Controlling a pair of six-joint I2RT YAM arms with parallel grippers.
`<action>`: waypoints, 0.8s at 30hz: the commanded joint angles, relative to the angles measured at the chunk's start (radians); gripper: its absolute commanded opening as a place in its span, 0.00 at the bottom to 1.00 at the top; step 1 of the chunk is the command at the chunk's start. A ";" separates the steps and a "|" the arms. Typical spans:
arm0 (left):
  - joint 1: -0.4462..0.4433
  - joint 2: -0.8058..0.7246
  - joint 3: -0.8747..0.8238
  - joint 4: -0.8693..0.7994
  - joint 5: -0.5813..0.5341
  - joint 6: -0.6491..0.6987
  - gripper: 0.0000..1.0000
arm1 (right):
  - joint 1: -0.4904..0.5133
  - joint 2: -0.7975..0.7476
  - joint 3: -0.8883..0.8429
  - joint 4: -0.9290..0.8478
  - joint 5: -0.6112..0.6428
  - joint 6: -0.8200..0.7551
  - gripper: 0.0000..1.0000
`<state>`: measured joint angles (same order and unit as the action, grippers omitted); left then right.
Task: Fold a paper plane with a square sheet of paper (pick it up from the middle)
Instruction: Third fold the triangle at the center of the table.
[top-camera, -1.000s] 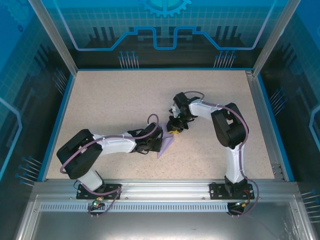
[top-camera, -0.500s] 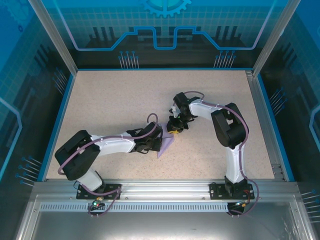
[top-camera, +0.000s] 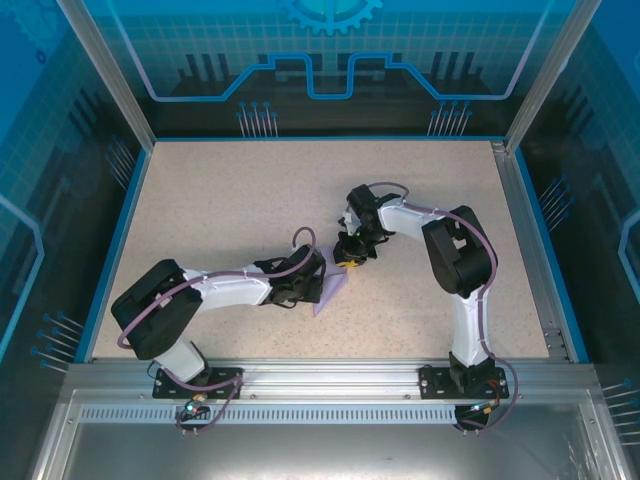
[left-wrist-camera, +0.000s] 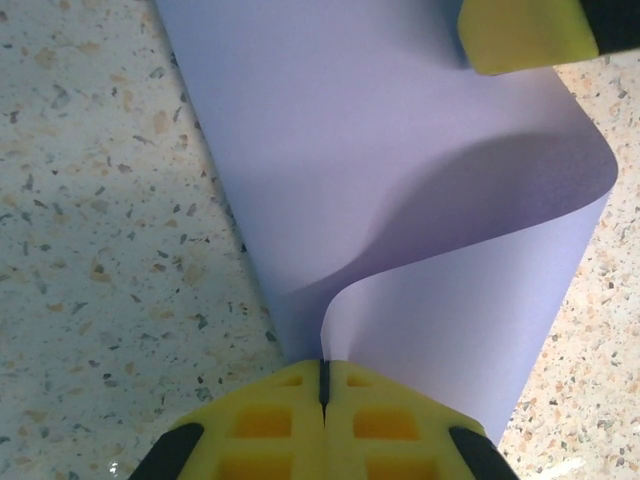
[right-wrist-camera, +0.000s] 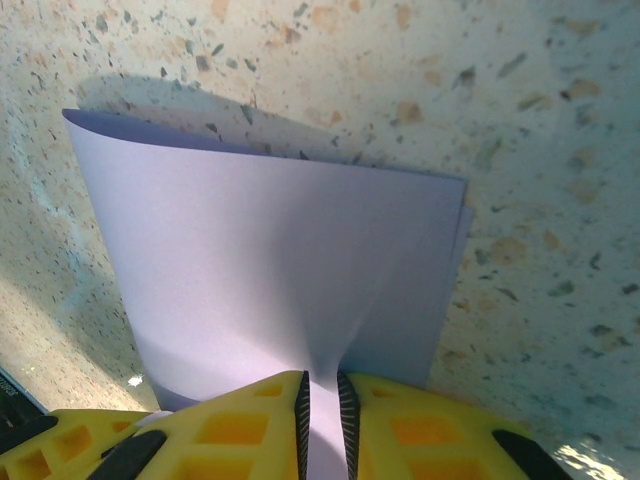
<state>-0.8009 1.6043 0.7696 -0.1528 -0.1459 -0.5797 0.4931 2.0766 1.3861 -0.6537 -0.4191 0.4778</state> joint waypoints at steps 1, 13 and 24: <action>0.009 0.005 -0.011 -0.021 -0.028 -0.024 0.00 | 0.008 0.037 -0.006 -0.055 0.043 0.009 0.20; 0.008 0.010 -0.010 -0.025 -0.037 -0.037 0.00 | 0.007 0.040 -0.007 -0.055 0.044 0.012 0.20; 0.009 -0.028 -0.032 -0.018 -0.034 -0.048 0.00 | 0.008 0.040 -0.010 -0.056 0.047 0.016 0.20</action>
<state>-0.8009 1.6028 0.7616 -0.1532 -0.1612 -0.6037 0.4931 2.0766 1.3861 -0.6537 -0.4191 0.4812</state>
